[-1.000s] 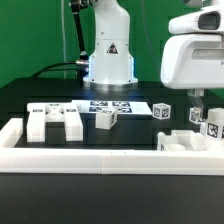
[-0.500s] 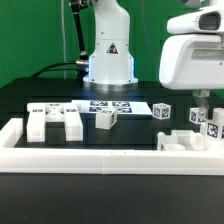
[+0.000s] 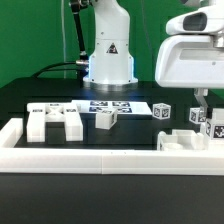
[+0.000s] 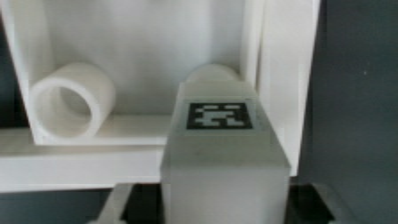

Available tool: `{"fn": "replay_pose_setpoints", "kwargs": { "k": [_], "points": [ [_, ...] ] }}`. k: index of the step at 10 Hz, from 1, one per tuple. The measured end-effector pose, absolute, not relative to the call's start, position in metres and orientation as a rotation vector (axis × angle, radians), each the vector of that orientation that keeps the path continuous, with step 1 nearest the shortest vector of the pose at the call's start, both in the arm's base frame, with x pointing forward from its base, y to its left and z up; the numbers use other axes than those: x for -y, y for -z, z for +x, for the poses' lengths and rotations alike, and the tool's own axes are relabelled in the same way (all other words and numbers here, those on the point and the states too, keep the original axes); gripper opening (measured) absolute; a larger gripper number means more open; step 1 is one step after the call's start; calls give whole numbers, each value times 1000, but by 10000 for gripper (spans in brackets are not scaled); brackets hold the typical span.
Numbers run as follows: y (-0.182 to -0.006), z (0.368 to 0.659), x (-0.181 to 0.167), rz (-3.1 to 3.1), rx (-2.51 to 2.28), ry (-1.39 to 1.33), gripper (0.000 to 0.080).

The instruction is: Assemble chair

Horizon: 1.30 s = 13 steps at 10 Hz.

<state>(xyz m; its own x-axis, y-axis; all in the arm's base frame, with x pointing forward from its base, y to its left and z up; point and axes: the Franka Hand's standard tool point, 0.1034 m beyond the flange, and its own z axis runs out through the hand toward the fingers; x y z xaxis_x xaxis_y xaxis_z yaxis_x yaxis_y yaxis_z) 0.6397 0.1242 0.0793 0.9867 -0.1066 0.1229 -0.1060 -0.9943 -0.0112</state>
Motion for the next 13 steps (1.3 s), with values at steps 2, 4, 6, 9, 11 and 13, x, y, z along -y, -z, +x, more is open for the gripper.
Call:
{"fn": "replay_pose_setpoints", "kwargs": {
  "k": [2,4,6,9,11,13],
  "points": [
    [-79,639,-117,-3100,-445,184,287],
    [-79,638,-110,-3073,-621,177,288],
    [-79,637,-102,-3042,-801,168,290],
    [-79,637,-100,-3046,-800,169,493],
    [-93,629,-99,-3058,-718,171,597],
    [-106,616,-88,-3069,-687,141,646]
  ]
}}
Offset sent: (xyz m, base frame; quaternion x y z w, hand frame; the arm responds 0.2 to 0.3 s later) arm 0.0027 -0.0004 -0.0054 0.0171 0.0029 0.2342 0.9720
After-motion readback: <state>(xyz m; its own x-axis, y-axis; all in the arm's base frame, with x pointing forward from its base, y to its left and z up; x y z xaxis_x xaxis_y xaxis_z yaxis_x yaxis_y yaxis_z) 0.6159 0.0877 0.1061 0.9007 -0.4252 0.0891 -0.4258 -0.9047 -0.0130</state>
